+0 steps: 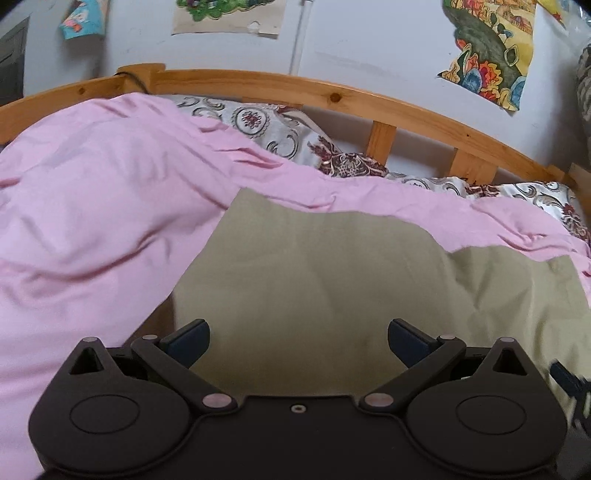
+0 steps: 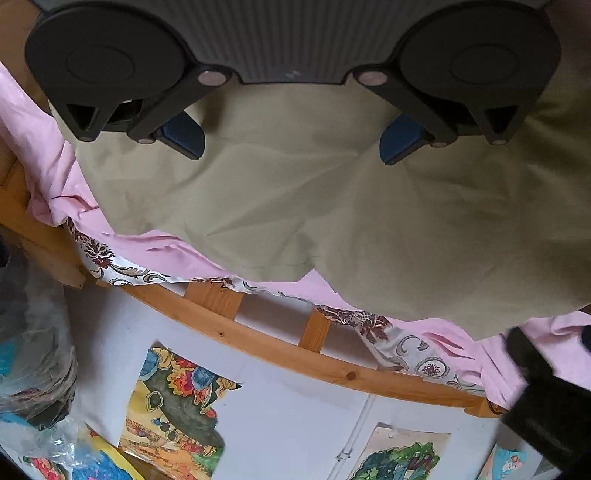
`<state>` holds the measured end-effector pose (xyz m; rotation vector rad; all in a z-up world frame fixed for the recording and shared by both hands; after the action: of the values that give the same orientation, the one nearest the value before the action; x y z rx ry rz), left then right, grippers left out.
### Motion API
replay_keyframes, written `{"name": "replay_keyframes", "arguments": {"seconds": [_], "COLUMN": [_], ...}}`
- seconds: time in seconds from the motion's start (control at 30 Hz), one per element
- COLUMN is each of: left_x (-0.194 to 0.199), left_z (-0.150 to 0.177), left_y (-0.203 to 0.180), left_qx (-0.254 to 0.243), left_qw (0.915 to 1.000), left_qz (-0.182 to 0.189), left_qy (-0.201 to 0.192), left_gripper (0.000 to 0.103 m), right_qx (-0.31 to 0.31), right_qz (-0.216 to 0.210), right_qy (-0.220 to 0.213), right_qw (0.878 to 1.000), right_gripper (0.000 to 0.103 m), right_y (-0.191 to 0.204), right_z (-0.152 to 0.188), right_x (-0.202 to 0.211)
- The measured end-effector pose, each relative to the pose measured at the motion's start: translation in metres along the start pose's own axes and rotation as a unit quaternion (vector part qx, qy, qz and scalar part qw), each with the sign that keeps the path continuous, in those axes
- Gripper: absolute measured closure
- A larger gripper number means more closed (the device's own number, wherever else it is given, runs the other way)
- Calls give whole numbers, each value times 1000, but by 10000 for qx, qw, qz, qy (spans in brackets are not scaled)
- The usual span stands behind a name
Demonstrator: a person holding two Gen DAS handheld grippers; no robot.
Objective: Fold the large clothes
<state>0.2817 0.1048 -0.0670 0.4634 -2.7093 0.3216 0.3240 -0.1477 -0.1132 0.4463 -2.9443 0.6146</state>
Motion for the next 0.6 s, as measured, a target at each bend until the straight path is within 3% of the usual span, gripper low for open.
{"name": "replay_keyframes", "arguments": {"seconds": [0.23,0.43,0.6], "left_x": [55,79,66], "left_z": [24,53,73], "left_y": [9,19,27], "left_qx": [247,762,982], "left_qw": [9997,9963,9933], "left_qz": [20,34,129], "left_qy": [86,395,590], "left_gripper": [1,1,1], "right_qx": [-388,441,500], "right_qz": [-279,-119,-177], "right_qy": [-28,-285,-334], "right_qw": [9989,9985,9980], "right_gripper": [0,0,0], "right_y": [-17,-18,-10], "right_z": [-10,-22,-8], "right_x": [13,56,78]}}
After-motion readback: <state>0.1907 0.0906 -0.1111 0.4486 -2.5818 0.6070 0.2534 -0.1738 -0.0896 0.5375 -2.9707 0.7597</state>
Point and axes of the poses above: each gripper's, at about its wrist camera, not at the fingertips, and x roughly against the way its jaws point, y to its left, z to its underside, the point moved 7 cm from there along -x, roughly the way its jaws point, and after that the axes turned 14 degrees about -y, right-handed, at the moved point
